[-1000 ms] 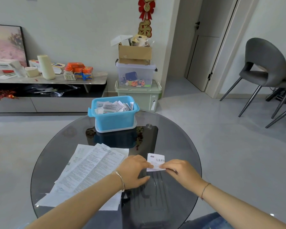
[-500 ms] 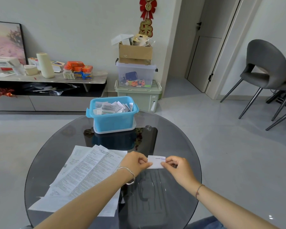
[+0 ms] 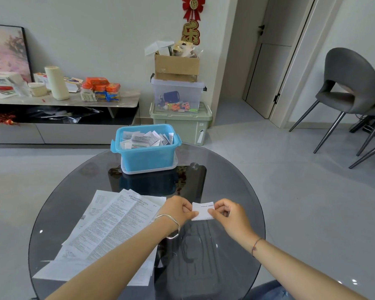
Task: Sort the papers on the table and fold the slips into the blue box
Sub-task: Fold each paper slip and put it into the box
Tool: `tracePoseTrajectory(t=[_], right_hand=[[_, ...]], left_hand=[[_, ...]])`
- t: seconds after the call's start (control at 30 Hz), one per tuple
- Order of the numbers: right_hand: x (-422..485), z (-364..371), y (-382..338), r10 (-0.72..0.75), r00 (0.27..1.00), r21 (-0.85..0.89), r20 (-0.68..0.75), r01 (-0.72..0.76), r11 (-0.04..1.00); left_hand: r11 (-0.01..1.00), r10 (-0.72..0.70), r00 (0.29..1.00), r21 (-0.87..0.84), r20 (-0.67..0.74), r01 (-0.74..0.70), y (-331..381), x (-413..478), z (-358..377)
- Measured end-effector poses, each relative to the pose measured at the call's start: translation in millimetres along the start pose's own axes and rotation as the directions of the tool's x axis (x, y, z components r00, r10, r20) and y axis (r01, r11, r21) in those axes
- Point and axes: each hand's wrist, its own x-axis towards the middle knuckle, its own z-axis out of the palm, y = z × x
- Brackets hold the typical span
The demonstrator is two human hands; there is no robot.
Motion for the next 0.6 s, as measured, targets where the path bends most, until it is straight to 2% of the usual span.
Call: tracePoseTrajectory(t=[0.13, 0.2, 0.27, 0.33, 0.43, 0.6], right_hand=[[2, 4, -2, 0.029, 0.999, -0.055, -0.021, -0.03, 0.998], [3, 6, -4, 0.04, 0.999, -0.066, -0.036, -0.043, 0.997], [4, 6, -5, 0.052, 0.998, -0.074, -0.046, -0.055, 0.996], [5, 6, -5, 0.061, 0.997, -0.088, -0.044, -0.065, 0.994], [6, 8, -7, 0.06, 0.997, -0.138, -0.046, -0.065, 0.988], [4, 9, -10, 0.027, 0.999, -0.188, -0.042, -0.035, 0.982]], left_hand=[[0.999, 0.004, 1.0, 0.046, -0.022, -0.003, -3, -2, 1], [0.983, 0.097, 0.993, 0.16, -0.063, -0.086, -4, -8, -1], [0.926, 0.249, 0.966, 0.308, -0.064, -0.218, -5, -13, -4], [0.827, 0.36, 0.932, 0.445, 0.051, -0.344, -5, -19, -10], [0.677, 0.347, 0.904, 0.6, 0.251, -0.426, -6, -28, -14], [0.565, 0.353, 0.875, 0.669, 0.332, -0.483, -7, -40, -15]])
